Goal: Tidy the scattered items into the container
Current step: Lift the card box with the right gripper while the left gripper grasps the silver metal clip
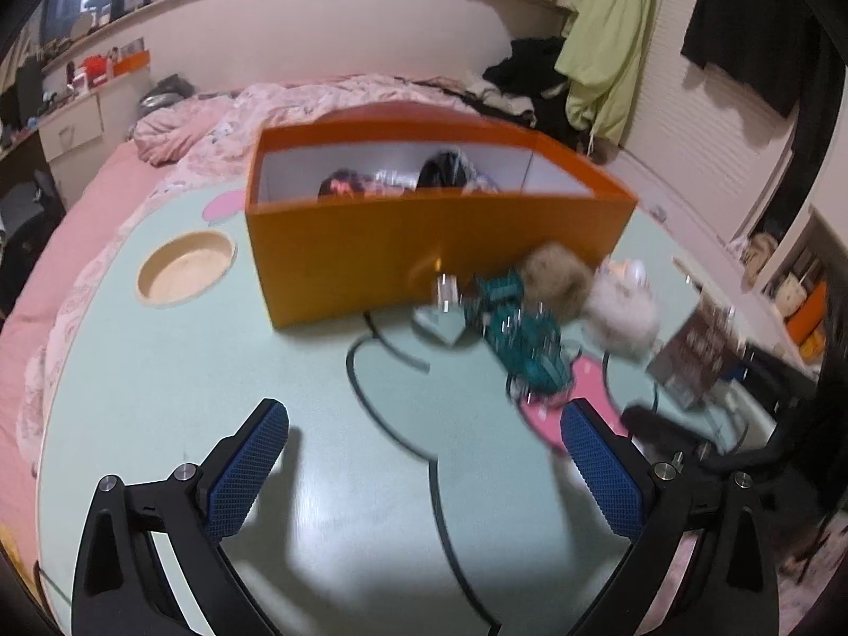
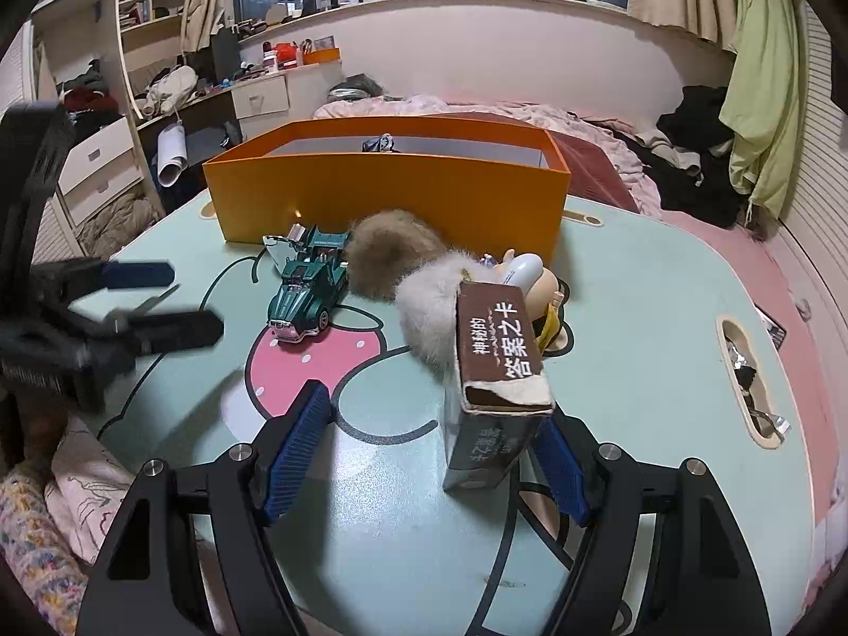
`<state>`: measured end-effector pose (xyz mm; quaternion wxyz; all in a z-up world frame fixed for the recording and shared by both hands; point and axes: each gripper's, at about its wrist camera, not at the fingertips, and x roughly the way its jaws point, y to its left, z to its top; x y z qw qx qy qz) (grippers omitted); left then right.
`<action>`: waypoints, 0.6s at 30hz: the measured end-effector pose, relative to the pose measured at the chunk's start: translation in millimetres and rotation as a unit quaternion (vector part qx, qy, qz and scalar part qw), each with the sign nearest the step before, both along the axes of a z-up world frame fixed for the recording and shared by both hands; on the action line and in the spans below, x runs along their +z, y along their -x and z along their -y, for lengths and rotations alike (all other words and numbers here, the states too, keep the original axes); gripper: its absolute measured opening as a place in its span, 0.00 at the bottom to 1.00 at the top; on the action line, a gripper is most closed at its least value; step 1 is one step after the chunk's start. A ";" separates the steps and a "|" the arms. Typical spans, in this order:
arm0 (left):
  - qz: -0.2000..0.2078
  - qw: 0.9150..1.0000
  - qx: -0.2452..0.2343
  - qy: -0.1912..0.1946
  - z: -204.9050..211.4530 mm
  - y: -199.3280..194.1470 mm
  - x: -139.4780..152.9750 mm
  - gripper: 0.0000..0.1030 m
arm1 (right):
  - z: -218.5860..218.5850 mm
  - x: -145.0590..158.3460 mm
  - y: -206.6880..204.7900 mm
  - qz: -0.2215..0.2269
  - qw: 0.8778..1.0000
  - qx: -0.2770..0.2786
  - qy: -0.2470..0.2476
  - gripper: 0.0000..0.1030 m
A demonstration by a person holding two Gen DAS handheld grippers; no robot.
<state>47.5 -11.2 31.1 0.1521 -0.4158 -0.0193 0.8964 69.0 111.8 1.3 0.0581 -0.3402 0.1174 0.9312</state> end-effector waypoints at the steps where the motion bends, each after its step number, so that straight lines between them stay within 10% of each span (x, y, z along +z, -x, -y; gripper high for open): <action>1: 0.004 1.000 0.001 -0.011 -0.2 7.3 2.0 1.00 | -0.1 0.0 0.0 0.000 1.000 0.000 0.000 0.72; 7: 0.019 0.999 0.023 -0.019 -5.1 39.9 0.0 0.96 | -0.2 -0.1 -0.1 0.000 1.000 -0.002 0.000 0.72; 18: 0.038 0.994 0.008 -0.097 8.6 41.0 -10.7 0.56 | -0.3 -0.1 -0.1 0.000 1.000 -0.003 0.000 0.72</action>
